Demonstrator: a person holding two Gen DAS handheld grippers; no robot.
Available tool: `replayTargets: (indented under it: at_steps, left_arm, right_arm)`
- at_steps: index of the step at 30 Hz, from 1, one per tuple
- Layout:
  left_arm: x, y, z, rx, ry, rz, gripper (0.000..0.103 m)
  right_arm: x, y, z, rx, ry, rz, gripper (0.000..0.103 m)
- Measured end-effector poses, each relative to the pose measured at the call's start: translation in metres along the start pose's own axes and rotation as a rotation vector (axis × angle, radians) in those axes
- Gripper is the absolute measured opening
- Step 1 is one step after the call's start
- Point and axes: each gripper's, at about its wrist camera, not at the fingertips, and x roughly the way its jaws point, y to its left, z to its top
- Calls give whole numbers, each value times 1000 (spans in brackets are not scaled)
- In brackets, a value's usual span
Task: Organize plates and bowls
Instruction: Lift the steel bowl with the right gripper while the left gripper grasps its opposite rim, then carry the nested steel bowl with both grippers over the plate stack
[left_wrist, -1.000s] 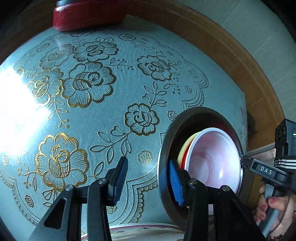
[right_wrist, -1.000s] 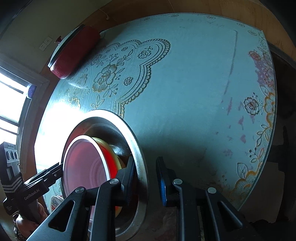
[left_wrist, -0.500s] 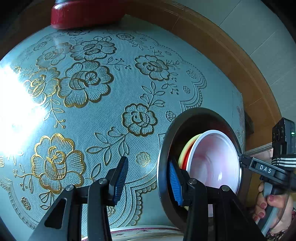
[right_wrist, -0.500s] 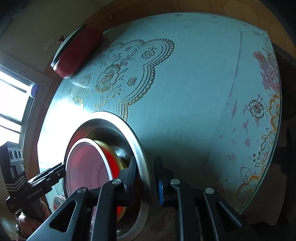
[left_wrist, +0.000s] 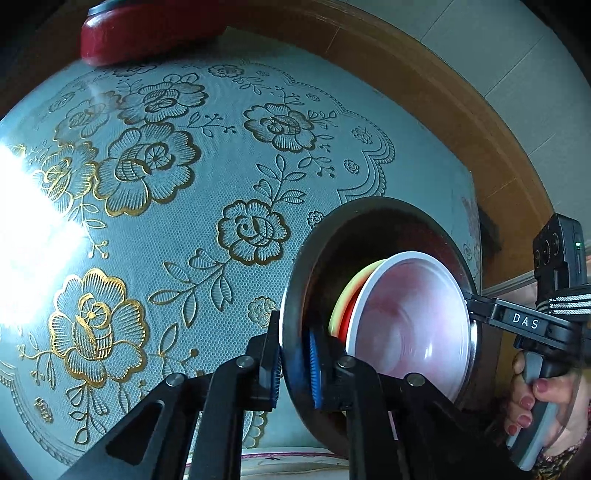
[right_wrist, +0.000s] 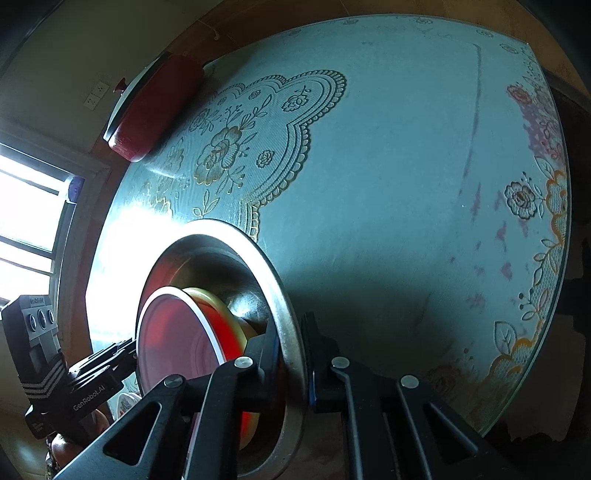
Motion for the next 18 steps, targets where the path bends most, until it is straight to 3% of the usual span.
replayTargets:
  at_steps: [18]
  left_arm:
    - [-51,-20,3,-12,-111,-14,12]
  right_arm:
    - [-43,17,3,28,-58,73,10]
